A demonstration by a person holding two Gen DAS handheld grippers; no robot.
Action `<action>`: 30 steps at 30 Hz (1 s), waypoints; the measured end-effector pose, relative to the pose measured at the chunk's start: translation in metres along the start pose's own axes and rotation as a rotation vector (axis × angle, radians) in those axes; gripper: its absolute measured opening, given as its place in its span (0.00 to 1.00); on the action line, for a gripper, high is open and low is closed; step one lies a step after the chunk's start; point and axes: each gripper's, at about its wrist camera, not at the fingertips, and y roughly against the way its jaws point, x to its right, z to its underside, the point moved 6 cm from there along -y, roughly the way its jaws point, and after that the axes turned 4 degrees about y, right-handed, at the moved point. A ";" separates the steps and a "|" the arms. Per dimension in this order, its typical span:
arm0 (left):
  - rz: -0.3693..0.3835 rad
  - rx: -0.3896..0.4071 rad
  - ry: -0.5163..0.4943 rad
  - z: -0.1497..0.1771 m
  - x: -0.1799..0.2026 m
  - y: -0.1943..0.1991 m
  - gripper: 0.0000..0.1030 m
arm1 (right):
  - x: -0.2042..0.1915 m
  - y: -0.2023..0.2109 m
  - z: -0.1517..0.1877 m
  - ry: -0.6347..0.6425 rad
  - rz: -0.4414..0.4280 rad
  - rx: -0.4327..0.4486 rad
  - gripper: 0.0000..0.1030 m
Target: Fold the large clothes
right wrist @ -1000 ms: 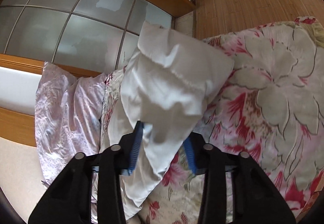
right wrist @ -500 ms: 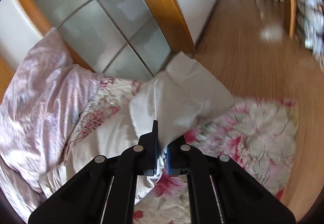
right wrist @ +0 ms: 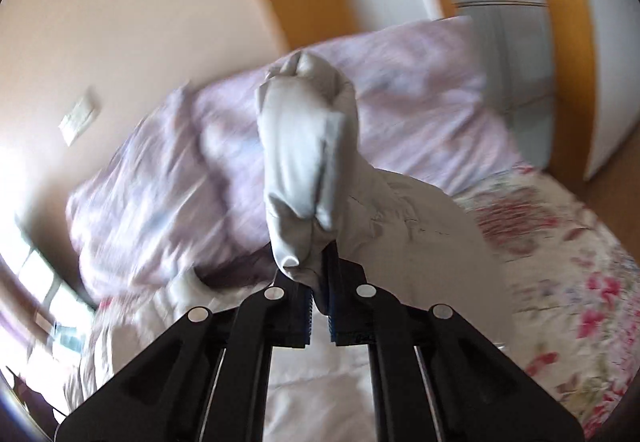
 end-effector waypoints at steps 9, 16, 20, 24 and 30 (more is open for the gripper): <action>-0.052 0.079 0.055 -0.008 -0.040 0.042 0.98 | -0.091 -0.072 0.076 0.229 -0.029 -0.223 0.06; -0.117 0.112 0.073 -0.010 -0.064 0.057 0.98 | -0.134 -0.097 0.135 0.567 0.136 -0.332 0.10; -0.142 0.114 0.088 -0.010 -0.073 0.061 0.98 | -0.140 -0.084 0.158 0.729 0.170 -0.353 0.34; -0.154 0.121 0.113 -0.009 -0.085 0.067 0.98 | -0.143 -0.054 0.146 0.628 0.013 -0.354 0.58; -0.142 0.130 0.172 -0.007 -0.100 0.076 0.98 | -0.113 -0.045 0.089 0.357 0.000 -0.214 0.57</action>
